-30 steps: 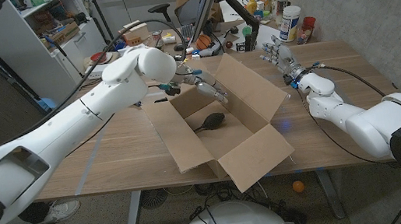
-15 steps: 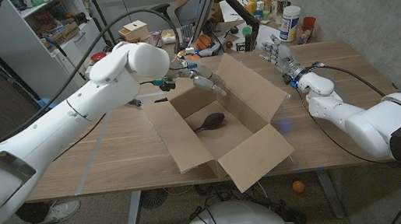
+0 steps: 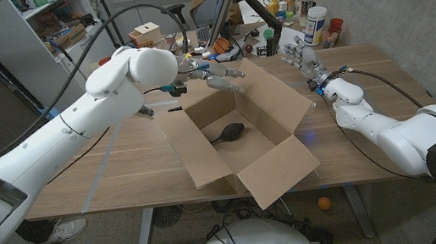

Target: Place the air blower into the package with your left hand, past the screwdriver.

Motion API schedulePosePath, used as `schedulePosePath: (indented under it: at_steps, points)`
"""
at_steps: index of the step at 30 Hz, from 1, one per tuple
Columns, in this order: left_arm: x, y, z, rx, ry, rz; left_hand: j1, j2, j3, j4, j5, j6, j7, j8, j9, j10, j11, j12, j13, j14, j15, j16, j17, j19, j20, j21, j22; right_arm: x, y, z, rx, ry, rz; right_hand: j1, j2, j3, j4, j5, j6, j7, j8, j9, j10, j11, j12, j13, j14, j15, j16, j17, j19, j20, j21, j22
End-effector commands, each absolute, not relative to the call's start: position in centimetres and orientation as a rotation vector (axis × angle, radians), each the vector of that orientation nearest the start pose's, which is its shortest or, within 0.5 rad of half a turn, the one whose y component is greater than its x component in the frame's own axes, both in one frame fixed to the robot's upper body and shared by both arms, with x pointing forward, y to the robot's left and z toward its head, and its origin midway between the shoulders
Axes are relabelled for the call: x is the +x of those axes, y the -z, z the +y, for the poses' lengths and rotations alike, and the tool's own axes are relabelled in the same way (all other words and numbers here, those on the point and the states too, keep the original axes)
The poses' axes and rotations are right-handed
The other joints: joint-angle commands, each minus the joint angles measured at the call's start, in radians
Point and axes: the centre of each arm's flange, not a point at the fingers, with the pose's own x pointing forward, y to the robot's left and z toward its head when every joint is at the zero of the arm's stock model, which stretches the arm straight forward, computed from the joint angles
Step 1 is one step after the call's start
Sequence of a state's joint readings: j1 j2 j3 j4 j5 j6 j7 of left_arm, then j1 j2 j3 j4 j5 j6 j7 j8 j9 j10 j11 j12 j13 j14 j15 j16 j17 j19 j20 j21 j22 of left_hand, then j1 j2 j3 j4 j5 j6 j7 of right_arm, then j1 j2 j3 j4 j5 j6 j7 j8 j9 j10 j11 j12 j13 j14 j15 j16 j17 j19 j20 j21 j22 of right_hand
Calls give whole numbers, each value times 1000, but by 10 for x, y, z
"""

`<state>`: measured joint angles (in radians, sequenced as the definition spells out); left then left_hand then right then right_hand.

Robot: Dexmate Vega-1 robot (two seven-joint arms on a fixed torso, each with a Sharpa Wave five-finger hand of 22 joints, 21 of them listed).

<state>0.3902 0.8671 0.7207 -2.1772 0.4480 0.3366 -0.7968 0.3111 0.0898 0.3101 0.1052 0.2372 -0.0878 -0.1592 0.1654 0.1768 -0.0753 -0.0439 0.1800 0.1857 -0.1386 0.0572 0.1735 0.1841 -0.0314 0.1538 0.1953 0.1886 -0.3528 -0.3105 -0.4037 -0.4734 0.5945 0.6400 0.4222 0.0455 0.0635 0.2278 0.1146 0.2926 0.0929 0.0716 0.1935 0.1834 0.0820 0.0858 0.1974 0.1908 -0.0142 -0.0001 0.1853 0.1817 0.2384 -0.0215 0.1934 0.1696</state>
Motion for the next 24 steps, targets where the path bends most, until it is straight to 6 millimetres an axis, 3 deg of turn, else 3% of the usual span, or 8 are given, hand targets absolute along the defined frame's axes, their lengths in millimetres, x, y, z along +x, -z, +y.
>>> schedulePosePath:
  at_steps: [1,8,17,24]
  points:
    - [472,-152,126,1676,388,-647,2,17,2,11,8,-9,-4,8,0,-6,-2,4,1,-11,-1,2,2,-7,-2,0,6,709,-50,-316,-84,-278,-735,6,3,-5,-2,5,8,2,0,2,6,1,2,3,-2,3,2,0,2,-3,2,4]
    - [465,-158,134,1603,361,-695,-15,17,-6,20,8,-19,-12,9,0,-18,-5,5,0,-19,-2,4,1,-17,-7,1,6,706,-48,-317,-84,-275,-741,6,3,-6,-2,5,9,2,0,2,7,1,2,3,-2,2,1,0,2,-3,2,4]
    - [462,-158,147,1506,333,-748,-51,4,-30,37,8,-48,-24,6,0,-25,-15,9,0,-2,0,15,3,-28,8,3,8,703,-48,-316,-83,-275,-744,6,2,-7,-3,5,9,2,0,2,6,0,2,3,-2,1,1,0,1,-4,1,4]
    - [463,-158,153,1457,324,-785,-76,3,-43,47,10,-53,-31,10,-1,-19,-26,15,0,15,-31,21,4,-10,-2,13,8,700,-47,-312,-84,-275,-746,7,2,-7,-3,5,9,2,0,2,7,0,2,3,-2,0,1,0,0,-4,1,4]
